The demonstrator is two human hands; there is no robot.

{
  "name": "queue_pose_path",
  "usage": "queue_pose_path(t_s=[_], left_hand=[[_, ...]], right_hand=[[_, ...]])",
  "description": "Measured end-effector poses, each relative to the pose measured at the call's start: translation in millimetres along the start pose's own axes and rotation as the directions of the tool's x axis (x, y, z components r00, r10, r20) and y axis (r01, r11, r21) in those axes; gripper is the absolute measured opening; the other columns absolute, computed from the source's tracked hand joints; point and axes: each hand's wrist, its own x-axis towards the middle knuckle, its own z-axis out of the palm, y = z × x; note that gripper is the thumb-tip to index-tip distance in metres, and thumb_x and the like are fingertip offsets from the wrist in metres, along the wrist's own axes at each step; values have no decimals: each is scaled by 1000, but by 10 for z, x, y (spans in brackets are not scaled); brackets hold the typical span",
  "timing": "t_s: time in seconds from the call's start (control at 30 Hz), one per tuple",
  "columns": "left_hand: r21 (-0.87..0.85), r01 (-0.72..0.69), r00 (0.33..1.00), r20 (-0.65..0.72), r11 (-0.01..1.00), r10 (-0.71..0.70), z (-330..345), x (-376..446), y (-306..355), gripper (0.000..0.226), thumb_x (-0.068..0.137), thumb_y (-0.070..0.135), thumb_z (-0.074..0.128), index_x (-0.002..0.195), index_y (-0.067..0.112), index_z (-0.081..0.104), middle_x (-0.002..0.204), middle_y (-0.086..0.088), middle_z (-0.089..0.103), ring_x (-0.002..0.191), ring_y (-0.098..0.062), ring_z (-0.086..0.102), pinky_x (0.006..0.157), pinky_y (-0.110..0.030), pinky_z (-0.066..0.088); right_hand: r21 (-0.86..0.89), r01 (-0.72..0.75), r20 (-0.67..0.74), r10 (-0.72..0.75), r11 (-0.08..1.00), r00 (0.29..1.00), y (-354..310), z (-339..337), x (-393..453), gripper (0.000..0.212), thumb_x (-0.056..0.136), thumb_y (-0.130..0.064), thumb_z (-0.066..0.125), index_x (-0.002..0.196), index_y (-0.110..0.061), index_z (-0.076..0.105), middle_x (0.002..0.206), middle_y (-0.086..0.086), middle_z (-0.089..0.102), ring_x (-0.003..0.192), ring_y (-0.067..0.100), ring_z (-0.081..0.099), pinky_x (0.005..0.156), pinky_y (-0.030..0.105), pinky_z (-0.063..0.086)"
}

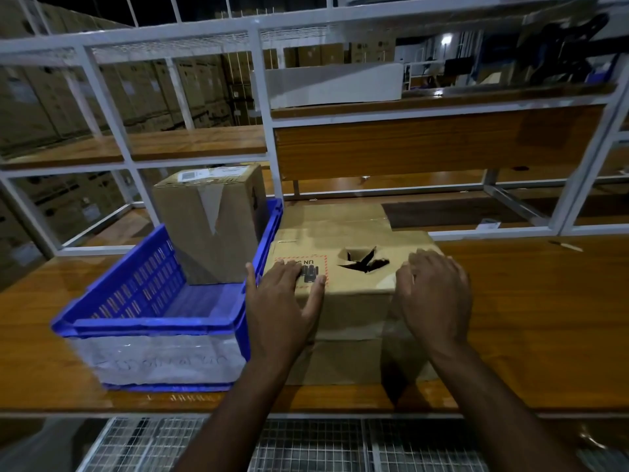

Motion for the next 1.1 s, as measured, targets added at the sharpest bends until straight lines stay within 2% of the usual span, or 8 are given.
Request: queue_pose_path(t_s=[0.13,0.23,0.3,0.4,0.63,0.8,0.97,1.1], left_hand=[[56,-39,991,128,998,31,-82,159,85,56,98,65,40,119,21,67,119,5,69,111,-8,61,124,-41,19],[56,-116,915,396,992,85,-160,424,164,60,99,64,39,135,18,57,137,-1,59,123,-16,54,119,-38,31],[56,-173,817,565,983,112,-151,610,187,69,100,62,38,152,16,40,160,-4,38,144,-20,37,123,-39,21],[55,-195,720,686,979,104,-76,783,178,78,101,64,35,161,18,19,170,0,11,155,-15,13,127,-39,6],[32,-196,732,670,980,124,-7,789,117,77,100,64,39,160,20,24,169,3,15,154,-13,15,127,-38,9],[-35,-142,779,613,989,133,-32,902,93,61,99,53,53,150,21,45,159,6,40,140,-18,44,112,-39,41],[-142,-66,797,588,988,138,3,874,-52,54,103,41,52,153,24,42,160,7,39,142,-15,40,114,-38,38],[-121,-45,841,531,992,103,20,853,-49,49,105,31,50,152,19,43,160,2,38,145,-18,37,119,-45,32]], right_hand=[[-52,-31,1,31,998,1000,-82,-85,215,30,95,-25,52,74,-10,68,76,4,55,72,19,49,61,31,36],[-98,-31,61,37,995,997,-161,-18,436,27,93,-26,55,77,-10,70,78,6,57,76,21,54,58,30,39],[-135,-24,107,39,991,993,-201,15,563,26,92,-27,56,82,-9,72,80,8,62,76,25,58,59,32,46],[-198,39,160,-7,979,987,-209,28,671,22,92,-26,58,89,-11,73,83,8,65,78,26,59,61,33,47],[-187,120,240,-74,975,968,-128,118,681,18,92,-13,59,91,-12,77,89,9,68,88,26,57,76,40,53],[-219,144,261,-84,965,962,-176,109,715,18,94,-17,57,93,-12,74,94,9,67,93,27,57,75,37,46],[-111,106,209,-81,988,975,-158,204,632,39,98,-43,46,95,-12,70,97,8,62,93,23,54,80,41,50],[-55,135,313,-111,989,943,-138,219,631,48,100,-50,39,89,-15,70,93,4,63,87,20,53,76,38,48]])
